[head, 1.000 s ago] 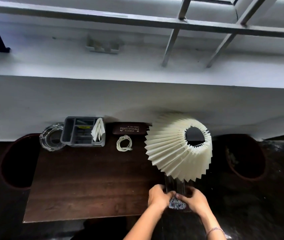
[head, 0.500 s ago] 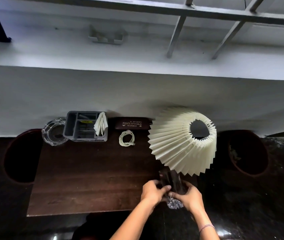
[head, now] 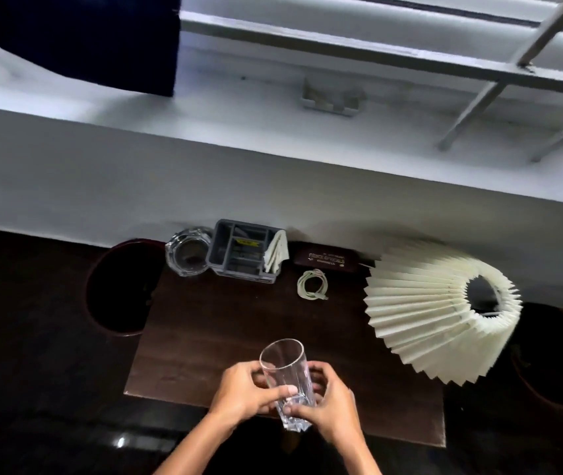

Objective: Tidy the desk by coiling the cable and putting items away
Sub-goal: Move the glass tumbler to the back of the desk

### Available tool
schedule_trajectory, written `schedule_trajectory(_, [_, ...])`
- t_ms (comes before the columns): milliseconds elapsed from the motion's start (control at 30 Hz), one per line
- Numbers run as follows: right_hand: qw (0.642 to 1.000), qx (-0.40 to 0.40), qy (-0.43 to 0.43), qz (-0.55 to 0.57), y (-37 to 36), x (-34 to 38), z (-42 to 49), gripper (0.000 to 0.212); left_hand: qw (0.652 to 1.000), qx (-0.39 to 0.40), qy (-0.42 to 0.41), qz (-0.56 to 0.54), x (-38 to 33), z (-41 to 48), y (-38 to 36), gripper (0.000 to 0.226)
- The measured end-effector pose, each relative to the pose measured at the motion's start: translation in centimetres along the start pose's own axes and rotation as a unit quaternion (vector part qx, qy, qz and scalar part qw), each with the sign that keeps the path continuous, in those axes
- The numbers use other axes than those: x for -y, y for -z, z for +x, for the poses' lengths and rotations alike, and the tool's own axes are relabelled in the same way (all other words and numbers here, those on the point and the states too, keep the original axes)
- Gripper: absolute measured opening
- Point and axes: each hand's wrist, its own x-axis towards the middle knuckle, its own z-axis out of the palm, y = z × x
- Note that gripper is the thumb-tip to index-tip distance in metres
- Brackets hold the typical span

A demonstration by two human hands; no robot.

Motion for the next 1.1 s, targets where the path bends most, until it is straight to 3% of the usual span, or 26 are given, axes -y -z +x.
schedule_trajectory(133, [0.996, 0.076, 0.036, -0.021, -2.6, 3.7, 1.1, 0.058, 0.991, -0.079, -0.047, 0.095, -0.6, -0.7, 5.2, 0.037])
schedule_trajectory(267, [0.976, 0.168, 0.107, -0.082, -3.7, 8.8, 2.4, 0.043, 0.985, -0.133, -0.069, 0.085, -0.6, -1.8, 9.5, 0.060])
schedule_trajectory(333, [0.968, 0.188, 0.139, -0.096, -4.3, 11.7, 3.3, 0.048, 0.982, -0.159, -0.083, 0.064, -0.9, -2.1, 11.5, 0.063])
schedule_trajectory(467, [0.987, 0.126, 0.100, -0.010, -5.6, 17.5, 5.4, 0.020, 0.959, -0.222, -0.155, 0.088, -2.8, -1.5, 14.7, 0.065])
schedule_trajectory(667, [0.977, 0.017, 0.149, -0.152, -8.1, 23.2, 7.5, 0.031, 0.934, -0.269, -0.209, 0.107, -5.9, 0.9, 18.0, 0.060])
schedule_trajectory(767, [0.961, -0.066, 0.180, -0.200, -8.5, 24.6, 8.6, 0.030, 0.963, -0.202, -0.176, 0.027, -7.0, 1.9, 19.2, 0.067])
schedule_trajectory(833, [0.958, -0.093, 0.190, -0.194, -8.7, 25.1, 9.6, 0.023, 0.971, -0.168, -0.155, -0.076, -7.6, 2.4, 20.1, 0.054])
schedule_trajectory(933, [0.961, -0.093, 0.189, -0.178, -9.4, 25.6, 11.0, 0.021, 0.954, -0.194, -0.114, -0.197, -8.8, 3.8, 21.1, 0.034])
schedule_trajectory(1100, [0.964, -0.080, 0.161, -0.196, -10.5, 25.9, 13.2, 0.023, 0.951, -0.221, -0.078, -0.203, -10.2, 6.7, 22.0, 0.009])
